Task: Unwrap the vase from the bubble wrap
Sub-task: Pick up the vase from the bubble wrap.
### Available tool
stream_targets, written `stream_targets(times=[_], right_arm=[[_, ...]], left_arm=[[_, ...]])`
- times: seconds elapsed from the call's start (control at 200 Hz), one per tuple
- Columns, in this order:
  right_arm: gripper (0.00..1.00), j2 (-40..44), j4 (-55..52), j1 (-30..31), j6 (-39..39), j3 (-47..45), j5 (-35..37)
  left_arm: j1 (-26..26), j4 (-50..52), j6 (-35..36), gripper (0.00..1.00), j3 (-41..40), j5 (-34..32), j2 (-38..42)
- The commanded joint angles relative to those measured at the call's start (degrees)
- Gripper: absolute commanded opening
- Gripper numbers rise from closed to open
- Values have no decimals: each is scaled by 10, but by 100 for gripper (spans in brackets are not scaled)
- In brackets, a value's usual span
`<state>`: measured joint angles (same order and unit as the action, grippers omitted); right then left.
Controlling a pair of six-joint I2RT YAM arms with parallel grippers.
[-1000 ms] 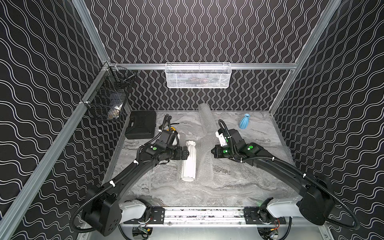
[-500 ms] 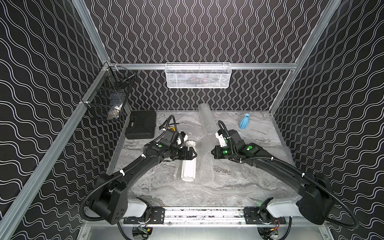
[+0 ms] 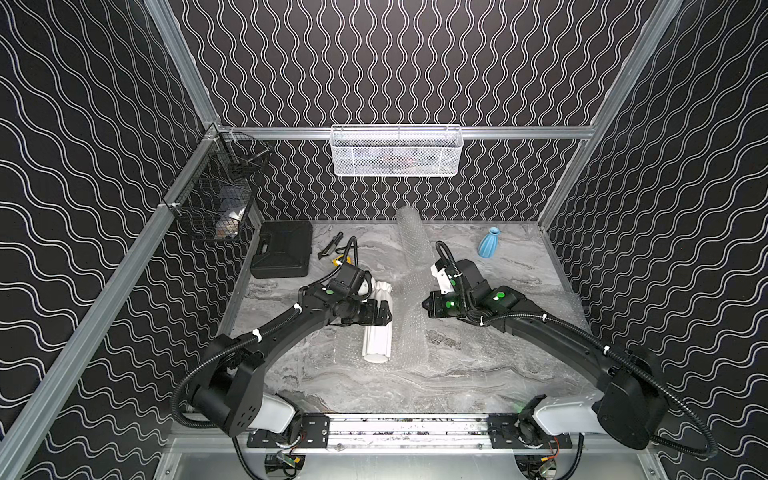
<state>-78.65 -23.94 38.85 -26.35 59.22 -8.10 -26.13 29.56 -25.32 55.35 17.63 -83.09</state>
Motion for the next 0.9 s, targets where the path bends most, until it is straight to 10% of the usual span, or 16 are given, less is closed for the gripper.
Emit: stream_targets(times=[0.0, 0.891], right_arm=[[0, 1, 11, 0, -2, -2, -1], [0, -7, 18, 0, -5, -6, -6]], left_arm=[[-10, 10, 3, 99, -1, -19, -12], [-63, -46, -47, 99, -29, -48, -80]])
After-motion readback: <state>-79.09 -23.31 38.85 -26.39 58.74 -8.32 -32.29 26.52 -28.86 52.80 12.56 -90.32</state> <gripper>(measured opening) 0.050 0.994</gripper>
